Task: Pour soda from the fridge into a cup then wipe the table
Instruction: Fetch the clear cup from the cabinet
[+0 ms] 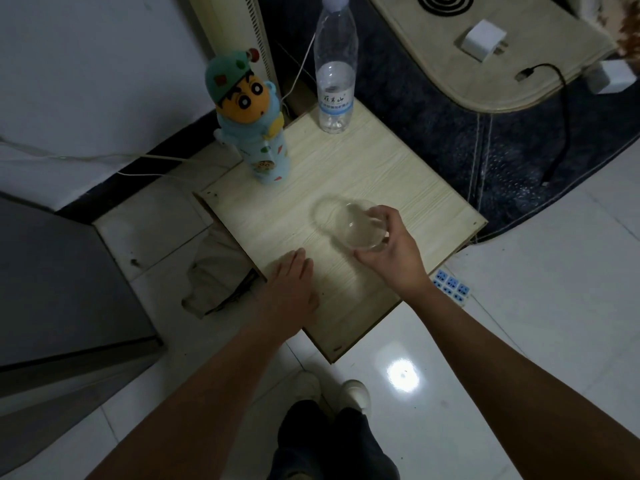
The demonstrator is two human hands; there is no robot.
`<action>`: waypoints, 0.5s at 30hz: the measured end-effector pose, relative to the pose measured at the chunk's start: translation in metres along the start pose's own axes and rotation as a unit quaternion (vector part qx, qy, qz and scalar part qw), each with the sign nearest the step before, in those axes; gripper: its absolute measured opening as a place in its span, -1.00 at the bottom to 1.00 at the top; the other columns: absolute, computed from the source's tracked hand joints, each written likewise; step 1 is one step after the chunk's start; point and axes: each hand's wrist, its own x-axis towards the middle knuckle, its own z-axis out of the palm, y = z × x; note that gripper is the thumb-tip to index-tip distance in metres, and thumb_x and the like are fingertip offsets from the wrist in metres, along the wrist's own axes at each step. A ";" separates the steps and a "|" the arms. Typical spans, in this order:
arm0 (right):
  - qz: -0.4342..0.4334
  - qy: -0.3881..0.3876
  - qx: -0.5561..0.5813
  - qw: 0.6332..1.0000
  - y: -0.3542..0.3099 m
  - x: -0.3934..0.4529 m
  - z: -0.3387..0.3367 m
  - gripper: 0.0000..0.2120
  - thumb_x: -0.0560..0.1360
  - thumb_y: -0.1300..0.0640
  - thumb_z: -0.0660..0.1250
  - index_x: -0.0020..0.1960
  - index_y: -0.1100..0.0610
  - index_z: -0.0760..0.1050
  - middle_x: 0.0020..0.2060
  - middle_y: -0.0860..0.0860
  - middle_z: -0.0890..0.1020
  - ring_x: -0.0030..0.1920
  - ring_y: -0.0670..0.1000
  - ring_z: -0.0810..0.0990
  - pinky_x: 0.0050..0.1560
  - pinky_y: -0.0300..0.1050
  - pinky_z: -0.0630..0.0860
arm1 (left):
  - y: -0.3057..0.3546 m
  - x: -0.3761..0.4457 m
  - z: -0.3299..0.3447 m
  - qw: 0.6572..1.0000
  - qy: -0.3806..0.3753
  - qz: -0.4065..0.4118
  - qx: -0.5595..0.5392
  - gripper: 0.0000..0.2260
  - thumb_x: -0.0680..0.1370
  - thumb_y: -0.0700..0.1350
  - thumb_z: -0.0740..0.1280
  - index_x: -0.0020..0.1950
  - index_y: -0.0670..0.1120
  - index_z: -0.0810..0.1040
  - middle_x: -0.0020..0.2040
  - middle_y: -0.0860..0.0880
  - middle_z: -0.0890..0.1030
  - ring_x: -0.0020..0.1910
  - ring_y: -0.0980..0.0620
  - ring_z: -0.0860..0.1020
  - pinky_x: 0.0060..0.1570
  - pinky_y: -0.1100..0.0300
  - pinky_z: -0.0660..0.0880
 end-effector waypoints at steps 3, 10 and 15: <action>-0.018 0.008 0.008 1.000 -0.019 -0.011 -0.013 -0.36 0.27 0.12 0.53 0.25 0.04 0.30 0.13 -0.15 0.46 0.13 -0.10 0.49 -0.02 -0.44 0.41 | 0.014 -0.002 -0.027 0.997 -0.009 -0.024 -0.074 -0.50 0.59 -0.07 0.12 0.48 -0.22 0.12 0.52 -0.17 0.11 0.51 -0.07 0.05 0.46 0.09 0.05; -0.050 0.024 0.024 0.998 -0.076 -0.062 -0.062 -0.38 0.28 0.20 0.52 0.23 0.00 0.30 0.17 -0.20 0.47 0.17 -0.19 0.45 0.07 -0.42 0.36 | 0.062 -0.026 -0.112 0.870 0.026 -0.140 -0.472 -0.80 0.57 -0.18 0.20 0.14 -0.16 0.53 0.08 -0.10 0.53 0.12 -0.04 0.48 0.08 0.16 0.39; -0.051 0.045 0.020 0.997 -0.113 -0.108 -0.100 -0.36 0.28 0.18 0.53 0.27 0.05 0.31 0.16 -0.11 0.50 0.17 -0.15 0.45 0.15 -0.33 0.39 | 0.101 -0.059 -0.167 0.719 -0.027 -0.155 -0.676 -0.74 0.61 -0.14 0.09 0.12 -0.22 0.50 -0.10 -0.10 0.60 -0.15 -0.01 0.59 -0.02 0.15 0.51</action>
